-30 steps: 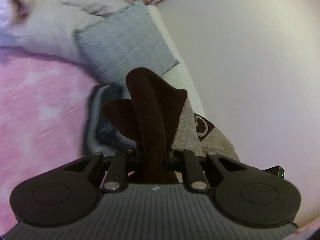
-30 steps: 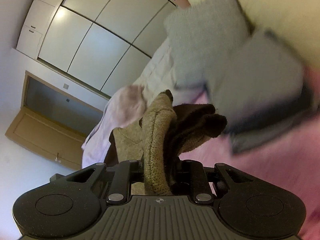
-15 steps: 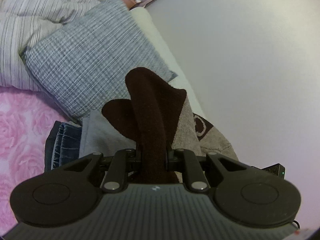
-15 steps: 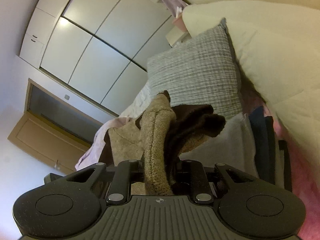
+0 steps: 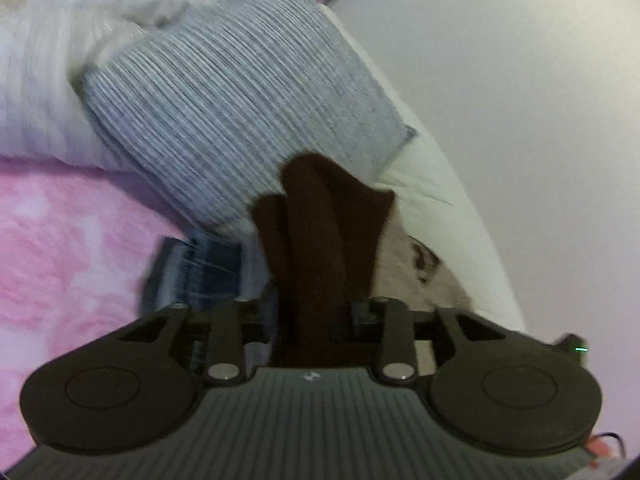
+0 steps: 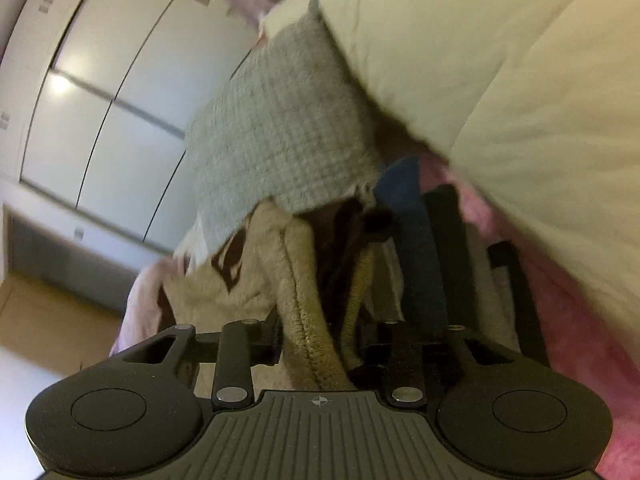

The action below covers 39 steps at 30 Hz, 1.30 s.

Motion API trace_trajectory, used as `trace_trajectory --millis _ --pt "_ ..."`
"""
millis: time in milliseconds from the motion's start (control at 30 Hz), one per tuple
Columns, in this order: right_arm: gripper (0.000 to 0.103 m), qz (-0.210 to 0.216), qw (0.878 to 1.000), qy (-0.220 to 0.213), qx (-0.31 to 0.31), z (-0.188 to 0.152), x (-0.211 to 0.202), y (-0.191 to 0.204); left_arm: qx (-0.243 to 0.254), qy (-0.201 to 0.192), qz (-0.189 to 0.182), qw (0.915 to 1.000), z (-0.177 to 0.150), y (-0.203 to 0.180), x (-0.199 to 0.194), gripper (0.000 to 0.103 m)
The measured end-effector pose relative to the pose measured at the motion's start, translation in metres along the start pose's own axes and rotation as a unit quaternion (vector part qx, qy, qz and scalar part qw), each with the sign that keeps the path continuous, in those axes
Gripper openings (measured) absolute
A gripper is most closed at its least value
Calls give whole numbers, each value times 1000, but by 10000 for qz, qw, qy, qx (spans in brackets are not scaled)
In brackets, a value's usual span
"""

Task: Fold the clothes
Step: 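Carry the folded sweater with both grippers onto the clothes stack by the pillow, then lower the sweater onto the stack and open both grippers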

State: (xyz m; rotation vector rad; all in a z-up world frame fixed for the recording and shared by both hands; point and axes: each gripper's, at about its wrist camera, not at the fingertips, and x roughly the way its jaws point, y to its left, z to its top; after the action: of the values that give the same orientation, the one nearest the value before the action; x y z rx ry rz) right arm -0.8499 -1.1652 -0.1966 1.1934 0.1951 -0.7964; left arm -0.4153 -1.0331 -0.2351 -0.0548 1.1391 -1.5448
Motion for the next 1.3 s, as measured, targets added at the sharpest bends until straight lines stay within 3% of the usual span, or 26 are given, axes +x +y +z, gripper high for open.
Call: trace_trajectory --millis 67,133,200,267,367,467,567,733,900,933,967,1000,1033,1200,1300 --pt "54 -625 9972 -326 -245 0 -17 14 -66 -190 286 9994 11 -1 -17 34" --pt "54 -1251 9874 -701 -664 -3 -32 36 -29 -423 555 9976 21 -10 -32 30" --pt "54 -1605 9728 -1060 -1292 -8 -41 66 363 -586 585 9959 29 -33 -39 30" --pt "54 -1673 9562 -1291 -2025 -16 -37 99 998 -426 536 9927 32 -67 -30 30" --pt "54 -1670 9332 -1169 -2960 -33 -4 137 1933 -148 535 9796 23 -101 2 31" --pt "51 -1703 9240 -952 -3287 -46 40 143 2013 9 970 9747 17 -94 47 32" --pt "36 -2331 9095 -805 -3346 -50 73 122 2025 0 1210 9718 14 -69 69 34" --pt "31 -2535 9094 -734 -3214 -39 75 85 1795 57 861 9800 17 -43 77 34" --pt "33 -2414 9268 -621 -2810 -27 39 106 1743 114 909 9804 22 -51 58 34" --pt "36 -2385 9280 -611 -2798 -28 28 113 1757 113 997 9793 21 -56 47 36" --pt "45 -2357 9291 -596 -2787 -31 18 120 1783 95 1046 9784 19 -62 36 38" --pt "51 -2312 9310 -548 -2769 -38 2 126 1820 74 1124 9768 15 -68 23 44" --pt "52 -2240 9326 -537 -2780 -46 -9 134 1837 79 1206 9755 11 -73 11 50" --pt "54 -2064 9333 -348 -2919 -93 -32 155 2023 220 1342 9698 -15 -98 -26 59" --pt "55 -2316 9292 -130 -2877 -108 -12 147 2373 550 1723 9544 -30 -102 -12 63"
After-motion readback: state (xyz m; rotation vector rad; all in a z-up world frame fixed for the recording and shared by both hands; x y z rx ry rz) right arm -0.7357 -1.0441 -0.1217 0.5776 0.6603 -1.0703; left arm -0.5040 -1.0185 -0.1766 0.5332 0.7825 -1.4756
